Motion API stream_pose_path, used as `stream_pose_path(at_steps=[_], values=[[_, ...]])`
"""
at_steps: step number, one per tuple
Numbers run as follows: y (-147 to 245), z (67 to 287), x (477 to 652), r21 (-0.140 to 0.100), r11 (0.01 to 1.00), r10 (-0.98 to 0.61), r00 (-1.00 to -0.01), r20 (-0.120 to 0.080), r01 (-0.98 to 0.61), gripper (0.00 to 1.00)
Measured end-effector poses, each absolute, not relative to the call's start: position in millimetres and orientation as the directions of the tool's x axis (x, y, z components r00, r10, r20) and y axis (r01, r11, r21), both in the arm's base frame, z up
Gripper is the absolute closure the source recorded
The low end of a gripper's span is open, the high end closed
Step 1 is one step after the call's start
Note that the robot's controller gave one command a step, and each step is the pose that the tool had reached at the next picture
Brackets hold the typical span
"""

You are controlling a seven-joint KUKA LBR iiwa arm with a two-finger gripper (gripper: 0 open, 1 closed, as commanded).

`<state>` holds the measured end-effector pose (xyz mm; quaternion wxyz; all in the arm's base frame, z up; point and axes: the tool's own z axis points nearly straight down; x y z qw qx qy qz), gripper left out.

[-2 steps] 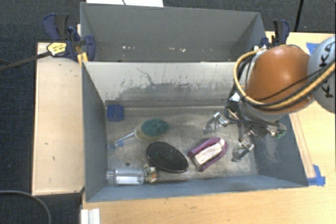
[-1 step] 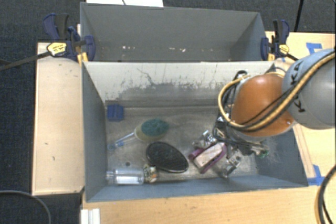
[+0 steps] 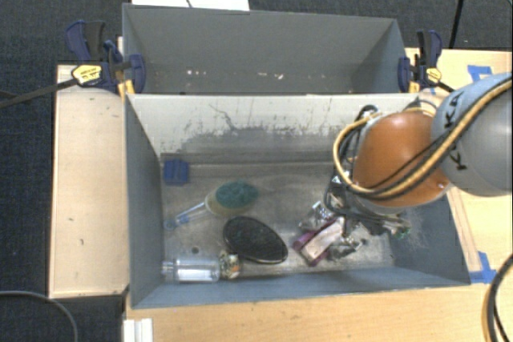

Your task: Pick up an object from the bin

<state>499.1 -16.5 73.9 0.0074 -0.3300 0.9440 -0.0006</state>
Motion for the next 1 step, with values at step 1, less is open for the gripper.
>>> stream_pose_path(at_steps=[1], values=[[5.7, 208.0, 501.7, -0.005, 0.760, -0.650, -0.760, -0.008, -0.650, 1.00]])
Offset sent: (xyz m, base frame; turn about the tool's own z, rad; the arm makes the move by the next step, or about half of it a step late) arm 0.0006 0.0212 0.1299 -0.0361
